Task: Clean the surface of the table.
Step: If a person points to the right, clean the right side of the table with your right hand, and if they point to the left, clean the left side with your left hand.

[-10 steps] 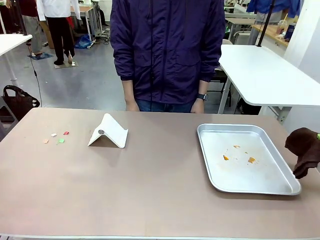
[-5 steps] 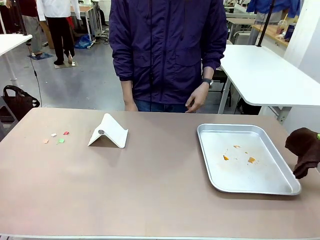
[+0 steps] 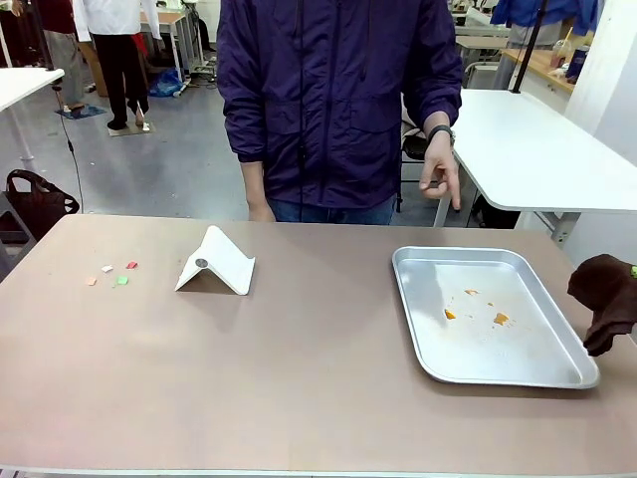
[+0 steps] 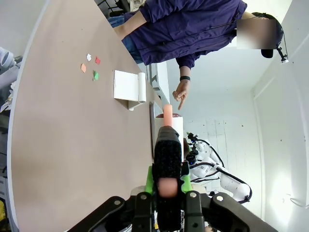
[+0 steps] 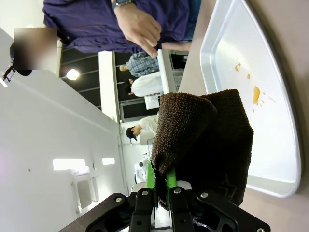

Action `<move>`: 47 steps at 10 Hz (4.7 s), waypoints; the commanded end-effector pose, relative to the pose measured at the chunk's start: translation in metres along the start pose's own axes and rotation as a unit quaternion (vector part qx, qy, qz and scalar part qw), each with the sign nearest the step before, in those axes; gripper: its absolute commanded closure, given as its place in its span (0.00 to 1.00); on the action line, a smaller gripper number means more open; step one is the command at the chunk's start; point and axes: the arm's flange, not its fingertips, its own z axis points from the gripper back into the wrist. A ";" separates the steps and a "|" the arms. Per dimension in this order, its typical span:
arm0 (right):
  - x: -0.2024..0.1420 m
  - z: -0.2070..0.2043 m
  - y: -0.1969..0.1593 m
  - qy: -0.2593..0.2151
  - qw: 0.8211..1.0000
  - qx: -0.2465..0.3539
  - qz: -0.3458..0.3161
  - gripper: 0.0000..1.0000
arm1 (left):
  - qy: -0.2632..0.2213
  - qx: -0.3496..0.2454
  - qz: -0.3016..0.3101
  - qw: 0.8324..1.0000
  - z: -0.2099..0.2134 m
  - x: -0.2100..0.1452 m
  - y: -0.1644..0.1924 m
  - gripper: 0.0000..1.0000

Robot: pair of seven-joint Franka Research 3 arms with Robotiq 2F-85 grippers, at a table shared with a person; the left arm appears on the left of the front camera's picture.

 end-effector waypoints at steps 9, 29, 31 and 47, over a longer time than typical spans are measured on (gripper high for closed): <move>0.000 0.000 0.000 0.000 1.000 0.000 0.000 0.91 | 0.004 0.002 -0.004 1.000 0.001 -0.003 -0.005 1.00; 0.030 -0.223 0.011 -0.039 0.807 -0.514 0.288 0.91 | 0.004 0.002 -0.004 1.000 0.001 -0.003 -0.005 1.00; 0.031 -0.230 -0.002 -0.061 0.785 -0.543 0.292 0.91 | 0.004 0.002 -0.004 1.000 0.001 -0.003 -0.005 1.00; 0.002 -0.289 -0.010 0.013 0.814 -0.493 0.308 0.91 | 0.004 0.002 -0.004 1.000 0.001 -0.003 -0.005 1.00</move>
